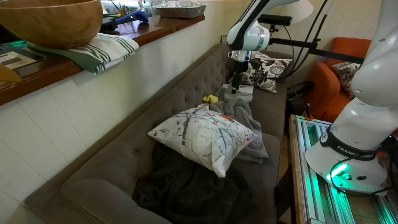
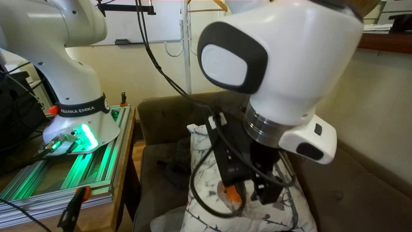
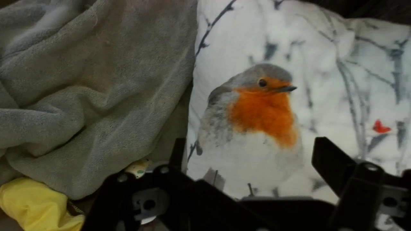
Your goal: Put the yellow item into the coffee cup
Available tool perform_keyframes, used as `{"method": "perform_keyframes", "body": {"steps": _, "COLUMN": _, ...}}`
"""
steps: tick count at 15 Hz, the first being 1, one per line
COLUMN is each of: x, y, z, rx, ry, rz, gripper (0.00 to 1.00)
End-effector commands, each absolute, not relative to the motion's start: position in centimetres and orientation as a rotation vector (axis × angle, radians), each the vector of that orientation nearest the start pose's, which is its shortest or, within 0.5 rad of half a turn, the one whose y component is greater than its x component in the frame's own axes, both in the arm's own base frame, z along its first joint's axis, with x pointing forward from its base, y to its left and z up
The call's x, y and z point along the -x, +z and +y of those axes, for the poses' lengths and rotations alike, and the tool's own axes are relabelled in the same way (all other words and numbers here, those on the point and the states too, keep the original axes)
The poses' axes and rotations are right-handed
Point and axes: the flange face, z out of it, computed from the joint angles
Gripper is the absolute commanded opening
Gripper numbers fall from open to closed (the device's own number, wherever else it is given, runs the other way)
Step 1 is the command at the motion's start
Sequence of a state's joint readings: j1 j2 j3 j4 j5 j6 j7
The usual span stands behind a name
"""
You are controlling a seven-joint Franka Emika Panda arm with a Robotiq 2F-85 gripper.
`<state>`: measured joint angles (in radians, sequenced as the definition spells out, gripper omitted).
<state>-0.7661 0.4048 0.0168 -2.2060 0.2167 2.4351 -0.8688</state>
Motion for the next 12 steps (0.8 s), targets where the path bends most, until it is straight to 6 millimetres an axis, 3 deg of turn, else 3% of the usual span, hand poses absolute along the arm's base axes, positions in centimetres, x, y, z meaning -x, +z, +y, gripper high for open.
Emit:
{"method": "perform_keyframes", "body": {"steps": 1, "x": -36.1, "y": 22.8, "z": -33.4, "rx": 2.890, "ry": 0.087, "rz": 0.190, "gripper": 1.00}}
{"method": "perform_keyframes", "body": {"steps": 7, "x": -33.8, "y": 26.0, "z": -34.3, "rx": 2.912, "ry": 0.023, "rz": 0.561, "gripper": 1.00}}
{"method": "perform_keyframes", "body": {"steps": 8, "x": -34.8, "y": 25.4, "z": -34.8, "rx": 2.914, "ry": 0.045, "rz": 0.461, "gripper": 1.00}}
{"method": "perform_keyframes", "body": {"steps": 12, "x": -34.1, "y": 25.7, "z": -34.9, "rx": 2.907, "ry": 0.043, "rz": 0.529, "gripper": 1.00}}
